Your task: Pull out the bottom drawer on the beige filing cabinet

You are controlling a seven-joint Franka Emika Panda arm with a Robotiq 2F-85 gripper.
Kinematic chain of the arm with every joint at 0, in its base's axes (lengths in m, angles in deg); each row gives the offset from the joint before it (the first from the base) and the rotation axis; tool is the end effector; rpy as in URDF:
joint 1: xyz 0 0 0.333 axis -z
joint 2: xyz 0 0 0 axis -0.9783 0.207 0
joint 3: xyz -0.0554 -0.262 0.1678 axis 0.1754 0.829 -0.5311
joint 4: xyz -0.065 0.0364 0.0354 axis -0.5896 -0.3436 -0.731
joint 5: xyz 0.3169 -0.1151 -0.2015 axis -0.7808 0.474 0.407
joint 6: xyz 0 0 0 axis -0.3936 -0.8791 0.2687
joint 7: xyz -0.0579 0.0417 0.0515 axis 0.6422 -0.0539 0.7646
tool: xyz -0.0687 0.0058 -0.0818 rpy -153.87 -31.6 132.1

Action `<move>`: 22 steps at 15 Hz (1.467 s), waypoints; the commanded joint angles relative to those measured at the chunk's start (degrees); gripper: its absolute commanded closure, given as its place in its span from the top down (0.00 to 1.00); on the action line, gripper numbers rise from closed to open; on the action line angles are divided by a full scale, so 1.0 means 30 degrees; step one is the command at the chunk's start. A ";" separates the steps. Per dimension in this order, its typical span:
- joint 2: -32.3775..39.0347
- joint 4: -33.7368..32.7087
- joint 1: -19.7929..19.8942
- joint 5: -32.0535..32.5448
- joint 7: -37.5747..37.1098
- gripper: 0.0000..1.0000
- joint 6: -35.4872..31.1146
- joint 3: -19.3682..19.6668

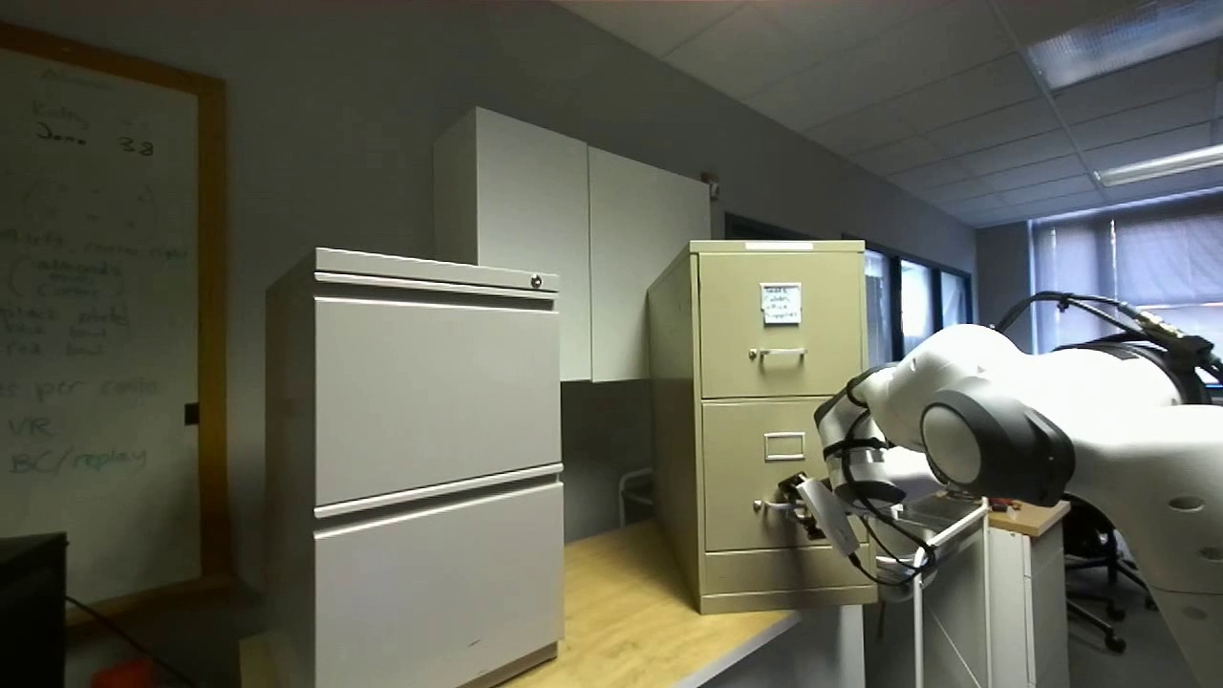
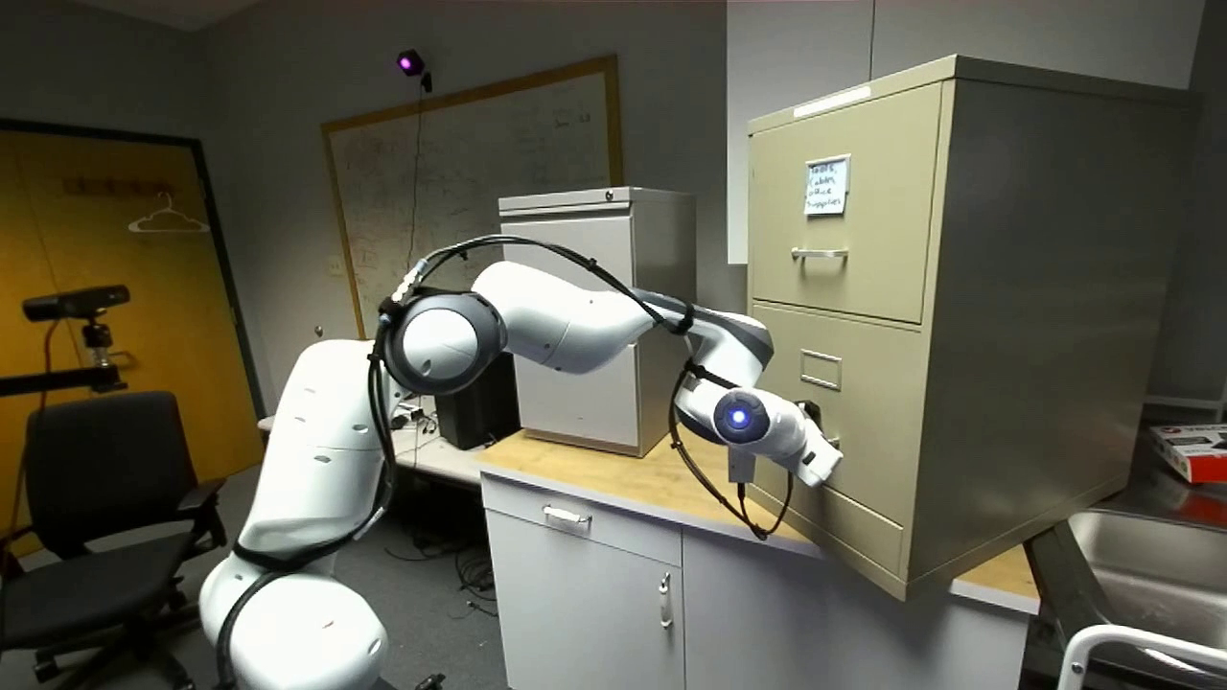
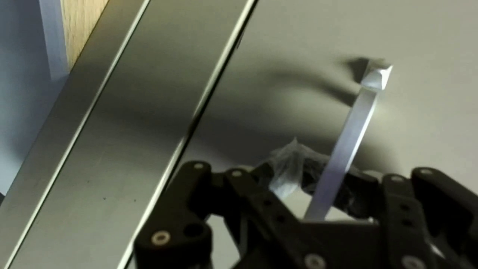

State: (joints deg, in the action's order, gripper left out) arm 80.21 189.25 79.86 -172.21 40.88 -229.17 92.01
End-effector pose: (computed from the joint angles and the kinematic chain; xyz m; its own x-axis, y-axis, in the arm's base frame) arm 0.5594 -0.3652 0.4098 0.0070 -0.9694 0.2453 -0.4631 -0.2205 -0.8584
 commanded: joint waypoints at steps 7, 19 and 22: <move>-0.2918 0.4270 -0.2732 0.5274 -0.1676 0.01 -0.1441 -0.0511; -0.7115 0.8776 -0.2997 0.4562 -0.0583 0.01 -0.1725 -0.0831; -0.8234 0.9929 -0.3057 0.4733 -0.0563 0.01 -0.1896 -0.0944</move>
State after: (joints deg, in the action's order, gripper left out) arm 61.29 208.98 73.24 -159.05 40.55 -235.64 91.45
